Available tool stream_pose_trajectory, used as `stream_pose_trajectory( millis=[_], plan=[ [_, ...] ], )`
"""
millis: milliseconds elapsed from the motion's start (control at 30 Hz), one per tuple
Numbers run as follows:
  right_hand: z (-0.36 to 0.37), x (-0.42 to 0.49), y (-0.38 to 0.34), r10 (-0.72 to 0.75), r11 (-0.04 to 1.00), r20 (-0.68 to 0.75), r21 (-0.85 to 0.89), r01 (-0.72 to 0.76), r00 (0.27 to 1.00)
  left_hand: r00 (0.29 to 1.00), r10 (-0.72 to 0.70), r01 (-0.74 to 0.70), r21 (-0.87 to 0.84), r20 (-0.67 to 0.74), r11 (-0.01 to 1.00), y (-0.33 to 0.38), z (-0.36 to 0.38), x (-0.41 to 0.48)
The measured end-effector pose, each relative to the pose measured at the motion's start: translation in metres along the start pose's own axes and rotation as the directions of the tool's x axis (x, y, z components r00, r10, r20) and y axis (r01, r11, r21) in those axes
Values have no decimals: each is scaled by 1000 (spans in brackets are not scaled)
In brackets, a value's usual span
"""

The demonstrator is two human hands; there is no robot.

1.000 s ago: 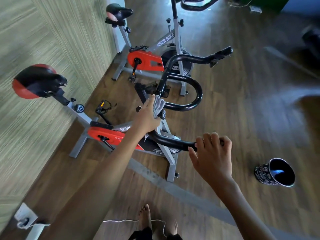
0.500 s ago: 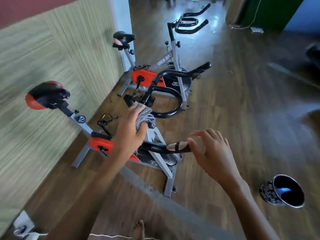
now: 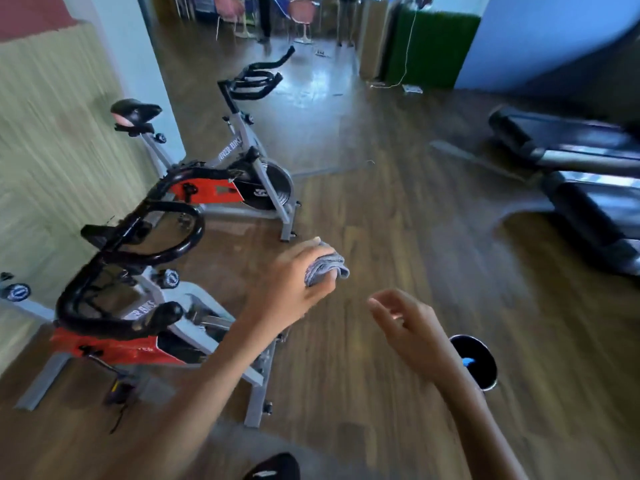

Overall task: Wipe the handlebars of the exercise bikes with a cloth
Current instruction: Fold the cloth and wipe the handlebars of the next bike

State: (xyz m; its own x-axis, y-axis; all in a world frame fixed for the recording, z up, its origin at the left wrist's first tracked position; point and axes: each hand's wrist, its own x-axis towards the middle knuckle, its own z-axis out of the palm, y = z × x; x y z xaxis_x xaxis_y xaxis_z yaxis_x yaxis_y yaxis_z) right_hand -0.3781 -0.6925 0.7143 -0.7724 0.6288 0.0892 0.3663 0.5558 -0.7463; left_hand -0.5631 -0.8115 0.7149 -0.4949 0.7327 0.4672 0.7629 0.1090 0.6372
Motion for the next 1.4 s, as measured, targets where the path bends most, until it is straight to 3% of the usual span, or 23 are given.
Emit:
stream_pose_trajectory(
  millis=[100, 267, 500, 667, 900, 1000, 1133, 1333, 1400],
  plan=[
    [-16, 6, 33, 65, 998, 11, 12, -65, 998, 996, -14, 14, 4, 86, 1000, -8, 45, 9],
    [-27, 55, 76, 124, 992, 90, 18, -126, 988, 986, -58, 30, 178, 156, 984, -37, 99, 38],
    [-32, 194, 116, 145, 989, 209, -23, -143, 967, 988, -148, 141, 129, 45, 982, -105, 154, 128],
    [-28, 301, 123, 66, 998, 259, -34, -60, 964, 961, -268, 266, -33, -66, 963, -153, 168, 196],
    [6, 431, 118, -101, 995, 449, 69, 78, 888, 899, -397, 413, 54, -183, 909, -204, 159, 248],
    [29, 487, 107, -207, 978, 551, 116, 172, 809, 831, -494, 532, 106, -256, 840, -222, 149, 261],
    [56, 561, 90, -363, 930, 673, 219, 295, 645, 732, -526, 633, 148, -433, 760, -234, 139, 282],
    [79, 654, 55, -548, 811, 778, 405, 422, 307, 378, -539, 846, 45, -753, 531, -231, 157, 311],
    [97, 675, 44, -568, 762, 807, 444, 471, 159, 274, -494, 881, 9, -825, 473, -225, 165, 318]
  ],
)
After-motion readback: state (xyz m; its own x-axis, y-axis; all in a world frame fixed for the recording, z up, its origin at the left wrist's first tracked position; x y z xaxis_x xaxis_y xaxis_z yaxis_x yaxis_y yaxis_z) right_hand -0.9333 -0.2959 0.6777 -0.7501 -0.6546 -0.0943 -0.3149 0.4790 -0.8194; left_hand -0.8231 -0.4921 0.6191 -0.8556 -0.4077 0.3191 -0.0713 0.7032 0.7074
